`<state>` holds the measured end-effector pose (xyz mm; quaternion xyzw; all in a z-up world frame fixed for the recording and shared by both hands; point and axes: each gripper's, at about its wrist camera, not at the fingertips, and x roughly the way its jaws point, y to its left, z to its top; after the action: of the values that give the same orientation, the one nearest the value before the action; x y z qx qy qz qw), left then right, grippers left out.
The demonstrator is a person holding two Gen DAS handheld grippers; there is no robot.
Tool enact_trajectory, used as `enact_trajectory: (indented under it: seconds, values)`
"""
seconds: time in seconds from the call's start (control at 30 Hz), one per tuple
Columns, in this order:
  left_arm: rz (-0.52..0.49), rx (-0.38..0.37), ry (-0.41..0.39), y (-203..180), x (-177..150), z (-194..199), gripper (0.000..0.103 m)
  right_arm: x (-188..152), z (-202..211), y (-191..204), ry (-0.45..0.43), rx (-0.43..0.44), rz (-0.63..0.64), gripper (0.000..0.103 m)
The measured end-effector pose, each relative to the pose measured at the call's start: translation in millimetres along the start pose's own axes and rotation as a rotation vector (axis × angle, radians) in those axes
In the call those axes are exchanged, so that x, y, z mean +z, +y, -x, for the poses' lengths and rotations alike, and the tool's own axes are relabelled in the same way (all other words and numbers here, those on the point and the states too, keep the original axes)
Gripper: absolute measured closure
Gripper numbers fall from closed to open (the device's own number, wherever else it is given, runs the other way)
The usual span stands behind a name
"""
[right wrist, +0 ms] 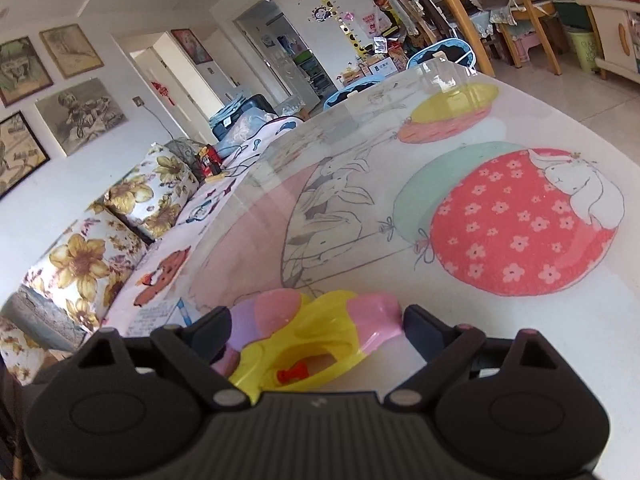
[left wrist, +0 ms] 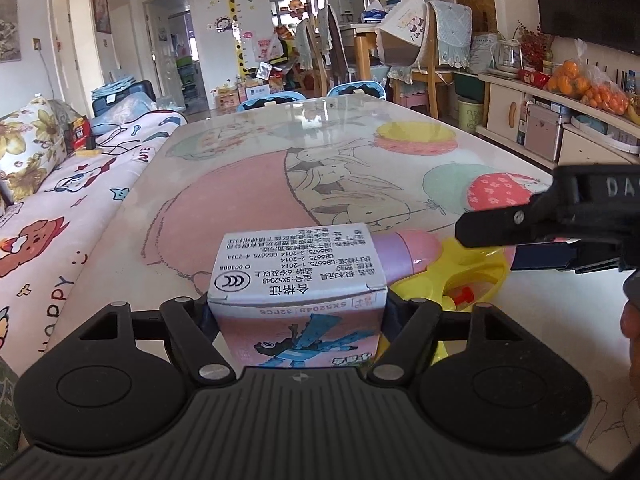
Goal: Organize rigid objects
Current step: 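Grasp the pink gift box with the left tool while the right tool grasps the yellow water gun, then carry the pink box and water gun into the cardboard box and release both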
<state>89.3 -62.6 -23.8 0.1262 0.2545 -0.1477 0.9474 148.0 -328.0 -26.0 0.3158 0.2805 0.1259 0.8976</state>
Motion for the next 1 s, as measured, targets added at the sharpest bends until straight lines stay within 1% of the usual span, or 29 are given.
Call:
enact_trajectory:
  seconds: [0.07, 0.13, 0.2, 0.33, 0.47, 0.5, 0.57, 0.6, 0.67, 0.7, 0.73, 0.77, 0.83, 0.87, 0.9, 1.0]
  values:
    - [-0.004, 0.0, 0.002, -1, -2, -2, 0.017, 1, 4, -9, -0.008, 0.048, -0.073, 0.021]
    - [0.004, 0.0, 0.002, 3, -3, -1, 0.017, 2, 7, -16, -0.022, 0.07, -0.116, 0.03]
    - [0.019, -0.005, 0.001, 6, -2, -1, 0.017, 2, 9, -22, -0.039, 0.099, -0.164, 0.033]
    - [0.035, -0.015, 0.005, 9, -1, 1, 0.017, 4, 18, -27, -0.081, 0.187, -0.212, 0.033]
    - [0.075, -0.037, 0.012, 12, 0, 3, 0.017, 4, 22, -32, -0.116, 0.293, -0.28, 0.033]
    - [0.078, -0.054, 0.012, 11, -1, 3, 0.017, 5, 21, -34, -0.121, 0.319, -0.292, 0.033]
    - [0.066, -0.112, 0.022, 7, -1, 5, 0.018, 3, 13, -31, -0.084, 0.373, -0.299, 0.039]
    - [0.042, -0.12, 0.023, 1, -1, 5, 0.016, 1, 10, -27, -0.063, 0.373, -0.28, 0.041]
    - [0.002, -0.112, 0.006, -7, 1, 7, 0.017, -4, 3, -8, -0.038, 0.283, -0.165, 0.043]
    - [-0.004, -0.113, 0.005, -10, 2, 7, 0.018, -5, -2, 0, -0.015, 0.258, -0.127, 0.044]
    - [-0.002, -0.124, 0.005, -12, 2, 6, 0.017, -5, -3, 5, -0.023, 0.25, -0.106, 0.051]
    - [0.0, -0.126, 0.007, -13, 3, 5, 0.016, -5, -4, 8, -0.035, 0.242, -0.097, 0.055]
    - [0.009, -0.121, 0.01, -12, 5, 1, 0.015, -5, -9, 8, -0.015, 0.187, -0.111, 0.071]
    - [0.014, -0.122, 0.011, -12, 6, -1, 0.016, -6, -11, 7, -0.007, 0.162, -0.116, 0.074]
    - [0.017, -0.12, 0.012, -12, 7, -2, 0.016, -5, -12, 8, -0.004, 0.147, -0.112, 0.075]
    - [0.016, -0.115, 0.011, -14, 8, -5, 0.016, -6, -16, 12, 0.018, 0.122, -0.086, 0.079]
